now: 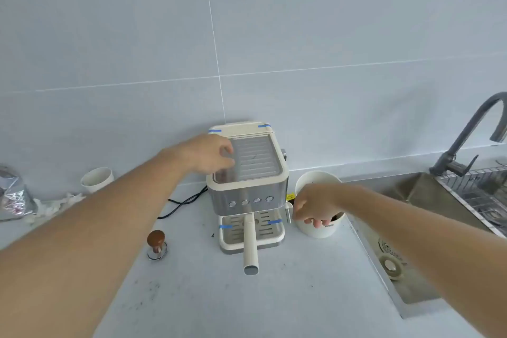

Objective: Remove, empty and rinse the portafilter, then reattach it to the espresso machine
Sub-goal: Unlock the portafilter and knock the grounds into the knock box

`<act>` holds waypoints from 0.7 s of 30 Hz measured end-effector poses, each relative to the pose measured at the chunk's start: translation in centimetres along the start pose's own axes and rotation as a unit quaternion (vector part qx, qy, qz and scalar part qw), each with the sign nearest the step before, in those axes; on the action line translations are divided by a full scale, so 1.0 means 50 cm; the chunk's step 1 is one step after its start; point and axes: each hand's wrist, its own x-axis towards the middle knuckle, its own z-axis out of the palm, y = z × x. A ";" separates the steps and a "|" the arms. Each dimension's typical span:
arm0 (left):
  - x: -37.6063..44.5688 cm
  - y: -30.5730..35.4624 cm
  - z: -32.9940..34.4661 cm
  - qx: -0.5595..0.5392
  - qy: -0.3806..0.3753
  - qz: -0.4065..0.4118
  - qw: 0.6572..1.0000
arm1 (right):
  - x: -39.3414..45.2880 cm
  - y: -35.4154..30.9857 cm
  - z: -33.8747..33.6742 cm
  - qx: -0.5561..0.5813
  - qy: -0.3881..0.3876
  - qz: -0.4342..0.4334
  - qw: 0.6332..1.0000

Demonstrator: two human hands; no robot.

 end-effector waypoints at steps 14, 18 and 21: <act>0.020 0.021 0.136 0.019 0.057 0.150 0.987 | 0.129 -0.077 0.234 0.390 0.021 -0.004 0.921; 0.027 0.011 0.143 0.028 0.095 0.175 0.980 | 0.153 -0.105 0.266 0.440 0.025 0.011 0.898; 0.036 0.004 0.152 0.018 0.085 0.169 0.982 | 0.172 -0.118 0.292 0.548 0.006 0.020 0.836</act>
